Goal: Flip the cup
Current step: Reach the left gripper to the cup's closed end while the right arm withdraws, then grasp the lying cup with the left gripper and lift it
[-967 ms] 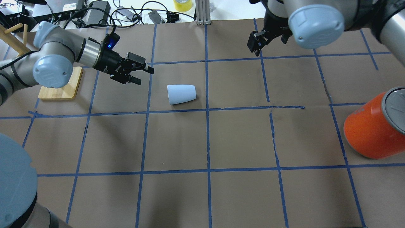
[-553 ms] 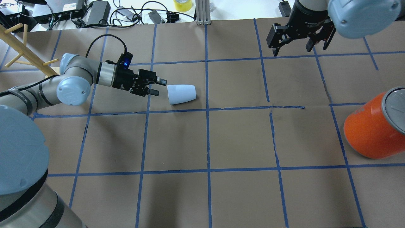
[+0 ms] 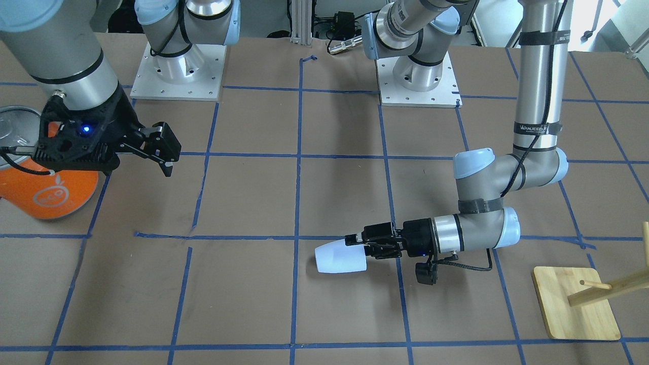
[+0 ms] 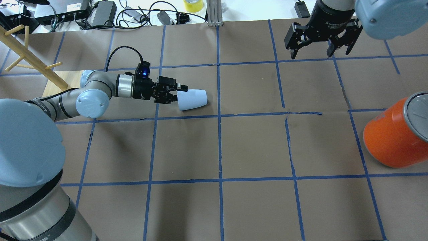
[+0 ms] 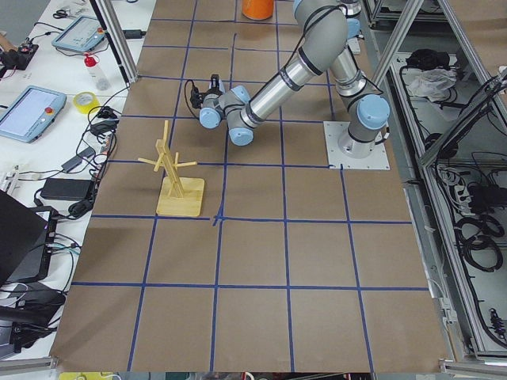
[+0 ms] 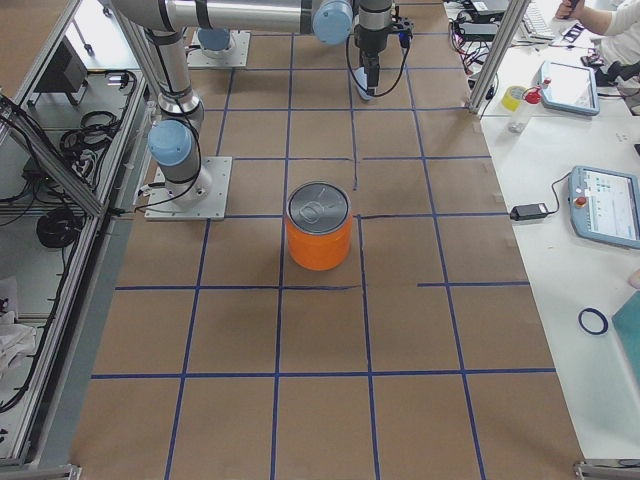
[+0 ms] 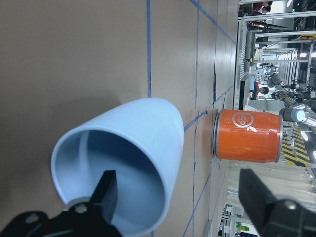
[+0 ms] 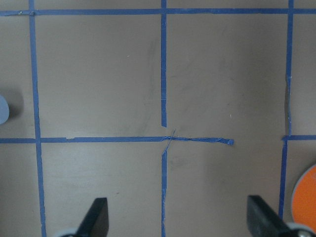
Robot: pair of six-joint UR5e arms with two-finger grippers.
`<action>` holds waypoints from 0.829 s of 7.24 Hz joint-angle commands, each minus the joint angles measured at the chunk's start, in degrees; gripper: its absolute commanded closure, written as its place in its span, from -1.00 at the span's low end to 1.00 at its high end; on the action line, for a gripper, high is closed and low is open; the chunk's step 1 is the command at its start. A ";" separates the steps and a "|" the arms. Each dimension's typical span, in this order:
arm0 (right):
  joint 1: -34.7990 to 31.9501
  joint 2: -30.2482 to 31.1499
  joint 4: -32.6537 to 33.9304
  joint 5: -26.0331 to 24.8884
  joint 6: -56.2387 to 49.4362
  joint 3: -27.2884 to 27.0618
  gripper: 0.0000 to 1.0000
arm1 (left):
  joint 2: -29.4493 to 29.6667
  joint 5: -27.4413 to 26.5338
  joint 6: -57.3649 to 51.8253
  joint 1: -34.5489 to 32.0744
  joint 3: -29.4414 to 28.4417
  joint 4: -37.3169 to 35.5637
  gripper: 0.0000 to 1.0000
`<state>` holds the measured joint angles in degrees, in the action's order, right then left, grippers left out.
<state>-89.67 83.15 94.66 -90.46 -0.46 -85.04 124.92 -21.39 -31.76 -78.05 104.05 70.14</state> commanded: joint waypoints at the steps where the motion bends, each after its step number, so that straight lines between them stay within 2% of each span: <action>1: -0.07 1.75 -2.11 0.11 0.02 -1.09 -1.00 | 0.24 3.11 0.73 -0.35 -0.25 -0.01 1.00; 4: 0.02 1.67 -1.41 -0.15 -0.07 -1.09 -1.00 | -1.51 2.14 3.01 -0.26 -0.87 -0.53 1.00; 5: 0.02 1.67 -1.41 -0.33 -0.33 -1.09 -1.00 | -2.74 1.88 8.42 -0.26 -1.83 -1.58 1.00; 6: 0.02 1.58 -1.32 -0.24 -0.34 -1.09 -1.00 | -4.49 -1.78 19.43 -0.43 -4.19 -6.90 1.00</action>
<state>-89.65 84.80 93.23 -90.70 -0.70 -86.13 122.21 -20.34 -22.32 -78.35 101.94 67.52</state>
